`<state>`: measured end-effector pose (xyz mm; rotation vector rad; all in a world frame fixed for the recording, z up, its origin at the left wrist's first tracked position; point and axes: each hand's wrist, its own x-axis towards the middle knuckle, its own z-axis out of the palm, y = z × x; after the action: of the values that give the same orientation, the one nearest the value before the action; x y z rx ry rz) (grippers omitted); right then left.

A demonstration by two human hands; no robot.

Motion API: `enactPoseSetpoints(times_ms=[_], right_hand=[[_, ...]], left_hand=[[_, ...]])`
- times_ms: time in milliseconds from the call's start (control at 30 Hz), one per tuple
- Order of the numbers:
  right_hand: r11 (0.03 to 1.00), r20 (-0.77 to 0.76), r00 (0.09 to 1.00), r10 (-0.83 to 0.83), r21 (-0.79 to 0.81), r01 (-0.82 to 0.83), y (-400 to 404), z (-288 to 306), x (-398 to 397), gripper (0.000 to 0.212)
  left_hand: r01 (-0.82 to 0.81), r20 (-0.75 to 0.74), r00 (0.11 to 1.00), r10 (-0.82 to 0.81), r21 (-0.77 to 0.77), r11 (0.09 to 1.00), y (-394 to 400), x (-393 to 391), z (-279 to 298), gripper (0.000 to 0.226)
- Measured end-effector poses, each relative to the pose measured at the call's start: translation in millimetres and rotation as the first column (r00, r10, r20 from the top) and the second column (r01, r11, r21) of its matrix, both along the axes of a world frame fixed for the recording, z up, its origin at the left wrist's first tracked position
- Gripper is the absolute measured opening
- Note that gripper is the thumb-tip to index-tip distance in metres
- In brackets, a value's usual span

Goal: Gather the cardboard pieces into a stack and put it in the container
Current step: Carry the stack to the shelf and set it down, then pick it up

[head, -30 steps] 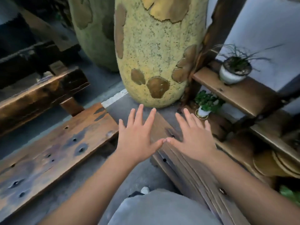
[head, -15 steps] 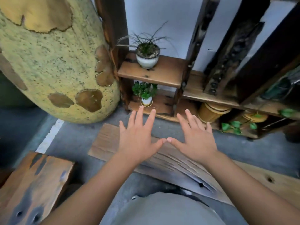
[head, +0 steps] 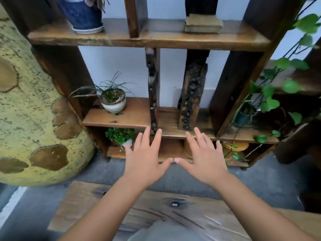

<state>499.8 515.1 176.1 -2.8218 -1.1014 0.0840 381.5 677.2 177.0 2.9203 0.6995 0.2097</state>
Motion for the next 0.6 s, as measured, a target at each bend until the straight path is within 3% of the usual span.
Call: enactPoseSetpoints(times_ms=[200, 600], right_hand=[[0.998, 0.097, 0.995, -0.008, 0.066, 0.002, -3.8, 39.7, 74.7, 0.099], [0.979, 0.335, 0.94, -0.064, 0.204, -0.006, 32.4, 159.7, 156.1, 0.096]], left_hand=[[-0.034, 0.112, 0.993, 0.028, 0.046, 0.998, -0.9, 72.2, 41.5, 0.091], [0.044, 0.332, 0.935, -0.127, 0.246, 0.968, 48.9, 169.2, 158.1, 0.086]])
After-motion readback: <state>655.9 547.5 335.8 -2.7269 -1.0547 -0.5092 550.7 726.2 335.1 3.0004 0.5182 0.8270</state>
